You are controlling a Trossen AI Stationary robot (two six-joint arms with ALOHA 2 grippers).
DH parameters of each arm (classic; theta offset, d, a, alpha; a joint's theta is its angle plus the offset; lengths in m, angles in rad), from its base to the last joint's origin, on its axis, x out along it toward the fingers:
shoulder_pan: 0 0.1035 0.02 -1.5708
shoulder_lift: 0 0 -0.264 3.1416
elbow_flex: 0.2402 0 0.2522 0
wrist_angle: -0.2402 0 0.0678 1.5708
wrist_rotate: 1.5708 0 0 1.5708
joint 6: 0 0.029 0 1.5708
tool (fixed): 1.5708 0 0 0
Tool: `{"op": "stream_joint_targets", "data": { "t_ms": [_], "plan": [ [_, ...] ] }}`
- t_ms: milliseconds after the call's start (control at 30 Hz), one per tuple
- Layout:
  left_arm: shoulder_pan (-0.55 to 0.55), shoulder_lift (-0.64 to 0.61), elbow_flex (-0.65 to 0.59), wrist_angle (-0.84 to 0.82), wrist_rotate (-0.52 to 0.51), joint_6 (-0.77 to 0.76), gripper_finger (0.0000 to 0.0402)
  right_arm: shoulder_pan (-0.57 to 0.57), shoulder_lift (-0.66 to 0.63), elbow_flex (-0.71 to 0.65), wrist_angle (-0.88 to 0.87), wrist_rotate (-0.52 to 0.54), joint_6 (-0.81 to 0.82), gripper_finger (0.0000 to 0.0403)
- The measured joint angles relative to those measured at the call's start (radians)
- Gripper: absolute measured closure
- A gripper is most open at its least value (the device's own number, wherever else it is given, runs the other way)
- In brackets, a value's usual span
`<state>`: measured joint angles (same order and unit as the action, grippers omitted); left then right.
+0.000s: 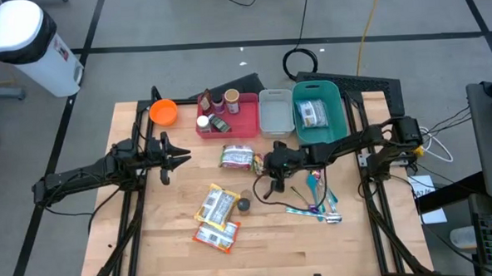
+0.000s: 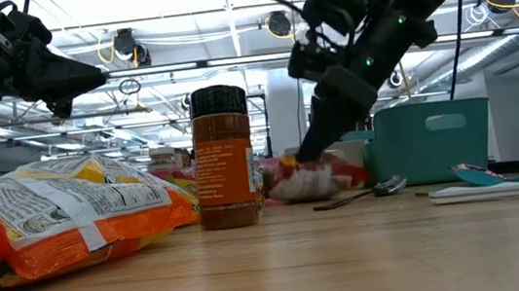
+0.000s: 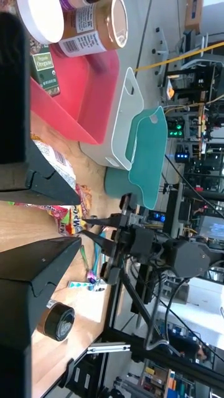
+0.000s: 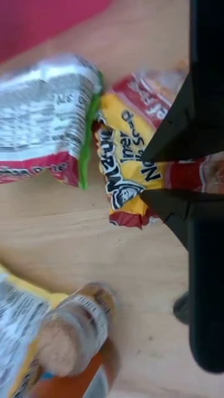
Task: Pick & Place Food Item
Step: Put the red noodle pack into the green bin
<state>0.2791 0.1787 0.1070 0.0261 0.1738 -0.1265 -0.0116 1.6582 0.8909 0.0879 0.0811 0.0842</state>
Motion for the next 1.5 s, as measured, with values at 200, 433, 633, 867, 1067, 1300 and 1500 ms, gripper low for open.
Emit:
{"op": "stream_joint_targets", "data": {
  "t_ms": [200,433,633,867,1067,1300,1500],
  "plan": [
    [0.0,0.0,0.0,0.0,0.0,0.0,0.0304,0.0,-0.087,0.0,-0.006,-0.001,-0.003,0.038],
    [0.0,0.0,0.0,0.0,0.0,-0.001,0.0304,0.0,-0.209,0.0,-0.017,0.0,-0.029,0.04],
    [0.0,0.0,0.0,0.0,0.0,-0.006,0.0304,0.0,-0.335,0.0,-0.046,0.003,-0.079,0.0401],
    [0.0,0.0,0.0,0.0,0.0,-0.006,0.0304,-0.003,-0.483,0.0,-0.131,0.142,-0.149,0.0401],
    [0.0,0.0,0.0,0.0,0.001,-0.006,0.0304,-0.037,-0.584,0.0,-0.231,0.248,-0.183,0.0401],
    [0.0,0.0,0.0,0.0,0.0,-0.007,0.0304,-0.15,-0.638,0.001,-0.368,0.288,-0.184,0.0401],
    [0.0,0.0,0.0,0.0,0.0,-0.007,0.0304,-0.293,-0.633,0.001,-0.457,0.287,-0.213,0.0401]
  ]
}}
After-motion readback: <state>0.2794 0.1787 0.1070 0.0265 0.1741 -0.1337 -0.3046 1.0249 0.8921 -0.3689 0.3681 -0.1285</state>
